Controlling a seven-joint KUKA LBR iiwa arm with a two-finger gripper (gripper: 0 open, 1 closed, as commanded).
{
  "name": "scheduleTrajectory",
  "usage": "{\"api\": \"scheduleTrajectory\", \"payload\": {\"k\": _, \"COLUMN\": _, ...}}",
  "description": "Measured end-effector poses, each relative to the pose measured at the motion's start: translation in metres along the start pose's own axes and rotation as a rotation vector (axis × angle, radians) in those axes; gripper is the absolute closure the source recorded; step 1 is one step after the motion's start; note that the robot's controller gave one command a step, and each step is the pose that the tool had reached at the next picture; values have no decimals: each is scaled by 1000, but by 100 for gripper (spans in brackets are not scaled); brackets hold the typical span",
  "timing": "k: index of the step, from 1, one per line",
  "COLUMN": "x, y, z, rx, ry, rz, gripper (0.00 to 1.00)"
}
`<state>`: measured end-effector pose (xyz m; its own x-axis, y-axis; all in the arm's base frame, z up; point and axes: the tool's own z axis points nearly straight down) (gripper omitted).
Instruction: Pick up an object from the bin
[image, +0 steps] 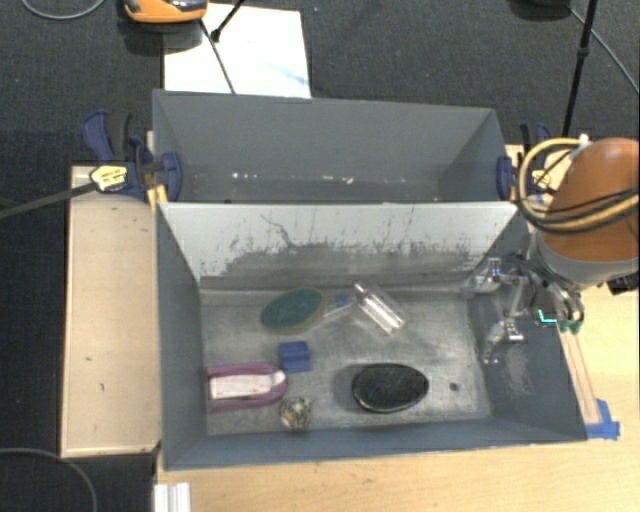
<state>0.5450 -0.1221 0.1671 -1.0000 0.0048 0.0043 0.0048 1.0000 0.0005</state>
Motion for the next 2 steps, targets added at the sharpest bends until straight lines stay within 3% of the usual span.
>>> {"api": "scheduleTrajectory", "payload": {"k": 1, "x": 45, "y": 101, "z": 17, "rx": -3, "ry": -2, "rz": -158, "gripper": 0}}
{"api": "scheduleTrajectory", "payload": {"k": 2, "x": 52, "y": 130, "z": 96, "rx": 3, "ry": -11, "rz": -413, "gripper": 0}}
